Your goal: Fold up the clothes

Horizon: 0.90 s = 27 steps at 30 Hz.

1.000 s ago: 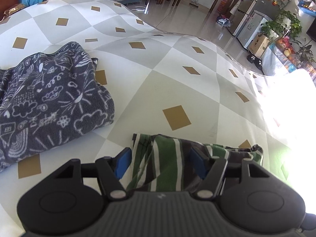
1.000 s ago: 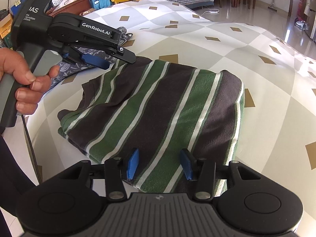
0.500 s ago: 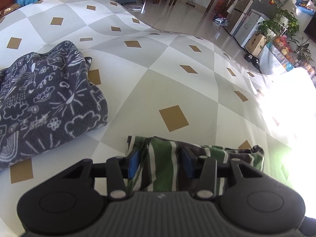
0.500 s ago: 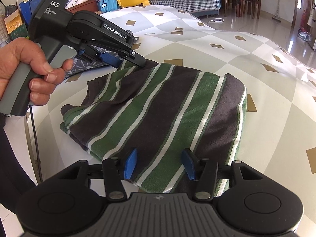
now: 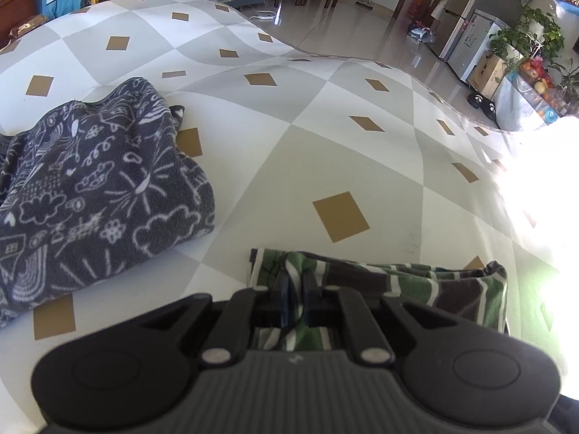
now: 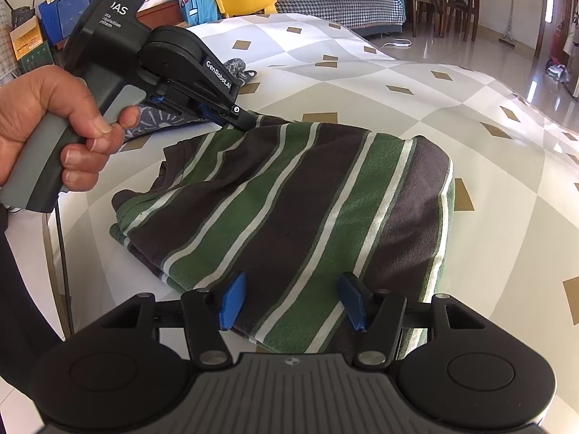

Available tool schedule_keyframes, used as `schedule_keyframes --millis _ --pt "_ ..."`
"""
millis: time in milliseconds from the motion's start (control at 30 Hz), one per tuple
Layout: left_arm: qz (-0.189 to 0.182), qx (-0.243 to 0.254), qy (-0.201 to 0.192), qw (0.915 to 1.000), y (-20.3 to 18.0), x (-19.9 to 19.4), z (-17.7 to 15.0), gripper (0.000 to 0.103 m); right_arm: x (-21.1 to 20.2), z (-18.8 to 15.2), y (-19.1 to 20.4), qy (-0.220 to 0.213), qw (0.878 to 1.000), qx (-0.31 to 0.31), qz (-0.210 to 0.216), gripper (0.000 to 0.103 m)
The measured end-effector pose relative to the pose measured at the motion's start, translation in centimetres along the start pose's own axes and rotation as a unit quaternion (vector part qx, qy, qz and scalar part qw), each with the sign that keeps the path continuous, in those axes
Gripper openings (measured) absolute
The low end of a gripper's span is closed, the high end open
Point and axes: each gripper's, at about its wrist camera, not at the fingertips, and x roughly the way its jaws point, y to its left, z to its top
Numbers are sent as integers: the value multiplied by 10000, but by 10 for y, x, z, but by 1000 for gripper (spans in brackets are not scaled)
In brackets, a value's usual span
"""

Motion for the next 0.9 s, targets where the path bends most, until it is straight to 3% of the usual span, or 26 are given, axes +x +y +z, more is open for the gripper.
schedule_keyframes --millis 100,233,467,533,700,900 --pt "20 -75 -10 10000 5 0 2 7 0 0 -2 -16 10000 53 23 57" --pt "215 209 16 9996 1 8 -1 8 0 3 -2 35 9999 95 52 57" --pt "337 188 -77 9992 -1 -5 4 25 -3 11 -7 141 9988 384 254 56" --pt "273 171 -124 9994 0 -12 5 36 -4 11 -8 138 9984 443 323 56" --pt "89 5 -89 9999 10 -30 3 45 -5 13 -5 148 9982 433 394 56" --pt "-176 -152 140 9996 20 -47 -15 45 0 11 -10 226 9973 579 387 56"
